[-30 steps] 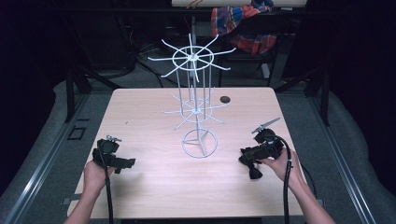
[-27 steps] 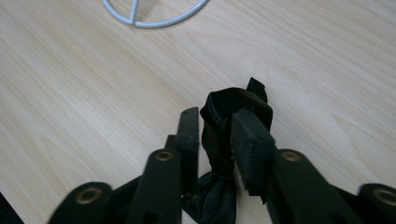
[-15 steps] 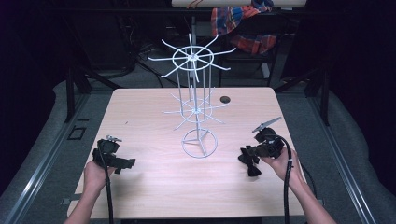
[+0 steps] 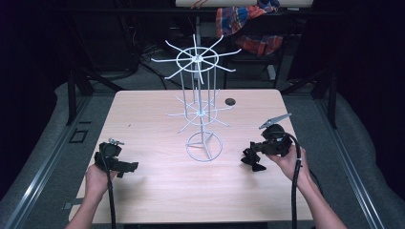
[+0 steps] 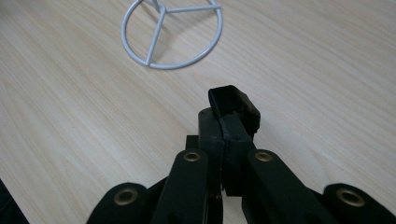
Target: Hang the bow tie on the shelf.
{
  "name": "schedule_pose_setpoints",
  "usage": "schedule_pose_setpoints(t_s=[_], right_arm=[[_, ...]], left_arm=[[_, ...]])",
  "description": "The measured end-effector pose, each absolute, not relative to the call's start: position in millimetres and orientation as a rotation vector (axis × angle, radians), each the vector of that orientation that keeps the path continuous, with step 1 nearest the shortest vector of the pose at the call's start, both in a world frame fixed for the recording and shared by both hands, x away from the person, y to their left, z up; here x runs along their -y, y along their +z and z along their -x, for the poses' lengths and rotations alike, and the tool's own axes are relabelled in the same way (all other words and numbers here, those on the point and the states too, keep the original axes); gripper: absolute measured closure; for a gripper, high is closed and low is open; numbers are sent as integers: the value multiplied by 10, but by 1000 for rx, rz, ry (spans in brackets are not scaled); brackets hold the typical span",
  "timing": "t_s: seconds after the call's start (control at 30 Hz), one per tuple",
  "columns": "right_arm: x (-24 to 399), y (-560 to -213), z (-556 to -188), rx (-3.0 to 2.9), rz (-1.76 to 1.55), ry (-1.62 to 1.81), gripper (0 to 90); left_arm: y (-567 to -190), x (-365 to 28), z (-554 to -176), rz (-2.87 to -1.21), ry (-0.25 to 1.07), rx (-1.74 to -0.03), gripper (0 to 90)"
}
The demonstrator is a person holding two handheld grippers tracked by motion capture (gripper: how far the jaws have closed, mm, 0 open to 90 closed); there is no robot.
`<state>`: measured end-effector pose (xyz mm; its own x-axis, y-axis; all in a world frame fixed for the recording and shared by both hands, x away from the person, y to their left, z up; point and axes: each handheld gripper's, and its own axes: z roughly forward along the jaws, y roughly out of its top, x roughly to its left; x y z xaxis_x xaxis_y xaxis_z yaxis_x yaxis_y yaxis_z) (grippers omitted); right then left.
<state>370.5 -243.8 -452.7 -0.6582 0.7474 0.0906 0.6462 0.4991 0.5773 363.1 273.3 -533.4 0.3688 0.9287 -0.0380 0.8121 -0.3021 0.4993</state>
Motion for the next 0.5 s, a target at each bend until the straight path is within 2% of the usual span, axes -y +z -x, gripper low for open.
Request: schedule_pose_setpoints(t_s=[0.5], right_arm=[[2386,-4357,-3813,-2521,-1180,916,895]], left_arm=[[-5344,-2732,-3639,-2192,355,-1509,0]])
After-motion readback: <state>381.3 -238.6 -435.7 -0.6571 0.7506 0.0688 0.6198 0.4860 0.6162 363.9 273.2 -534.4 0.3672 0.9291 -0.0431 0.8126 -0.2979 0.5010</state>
